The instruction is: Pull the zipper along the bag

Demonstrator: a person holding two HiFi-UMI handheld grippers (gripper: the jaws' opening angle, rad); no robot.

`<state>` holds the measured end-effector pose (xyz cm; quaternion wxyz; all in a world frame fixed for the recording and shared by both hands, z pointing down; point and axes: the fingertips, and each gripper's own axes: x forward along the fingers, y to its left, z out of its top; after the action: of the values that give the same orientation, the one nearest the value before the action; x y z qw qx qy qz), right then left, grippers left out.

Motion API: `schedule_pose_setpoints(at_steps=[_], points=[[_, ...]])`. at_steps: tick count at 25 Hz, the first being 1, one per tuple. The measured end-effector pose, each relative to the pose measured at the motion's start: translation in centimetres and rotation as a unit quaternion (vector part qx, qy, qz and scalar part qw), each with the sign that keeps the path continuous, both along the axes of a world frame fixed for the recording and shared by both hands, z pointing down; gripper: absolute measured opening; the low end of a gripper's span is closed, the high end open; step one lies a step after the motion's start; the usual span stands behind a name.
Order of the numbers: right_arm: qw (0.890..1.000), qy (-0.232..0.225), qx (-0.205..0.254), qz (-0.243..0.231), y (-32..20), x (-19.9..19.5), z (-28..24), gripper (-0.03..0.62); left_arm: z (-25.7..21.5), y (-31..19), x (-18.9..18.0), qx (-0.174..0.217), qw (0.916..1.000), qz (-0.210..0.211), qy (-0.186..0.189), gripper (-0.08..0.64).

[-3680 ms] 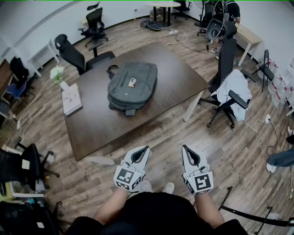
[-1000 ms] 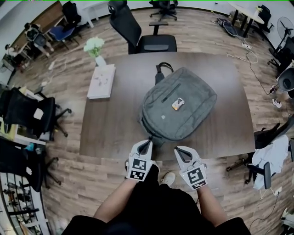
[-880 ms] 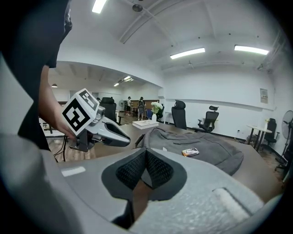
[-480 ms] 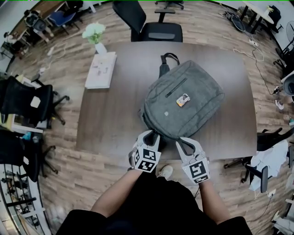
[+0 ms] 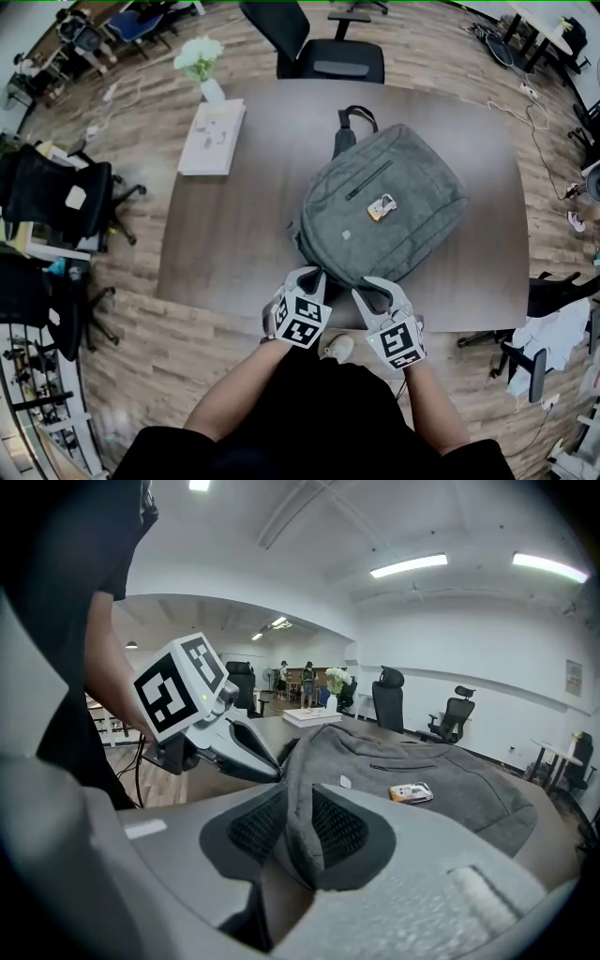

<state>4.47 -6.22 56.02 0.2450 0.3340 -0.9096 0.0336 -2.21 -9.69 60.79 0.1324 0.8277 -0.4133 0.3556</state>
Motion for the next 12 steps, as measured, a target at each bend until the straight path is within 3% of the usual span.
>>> schedule_pose_setpoints(at_steps=[1,4,8,12], points=[[1.0,0.003,0.0,-0.002,-0.1,-0.2,0.2,0.084,0.0,0.1,0.0,-0.001,1.0,0.003,-0.008,0.026],[1.0,0.014,0.001,-0.002,-0.4,-0.4,0.4,0.087,-0.2,0.4,-0.1,0.001,0.9996,0.013,-0.023,0.026],[0.999,0.036,0.007,-0.014,-0.2,-0.6,0.9,0.096,-0.4,0.5,-0.2,-0.005,0.9997,0.021,-0.012,0.026],[0.997,0.057,-0.013,-0.045,0.2,-1.9,2.3,0.184,-0.7,0.4,-0.1,-0.002,0.9994,0.035,0.0,0.026]])
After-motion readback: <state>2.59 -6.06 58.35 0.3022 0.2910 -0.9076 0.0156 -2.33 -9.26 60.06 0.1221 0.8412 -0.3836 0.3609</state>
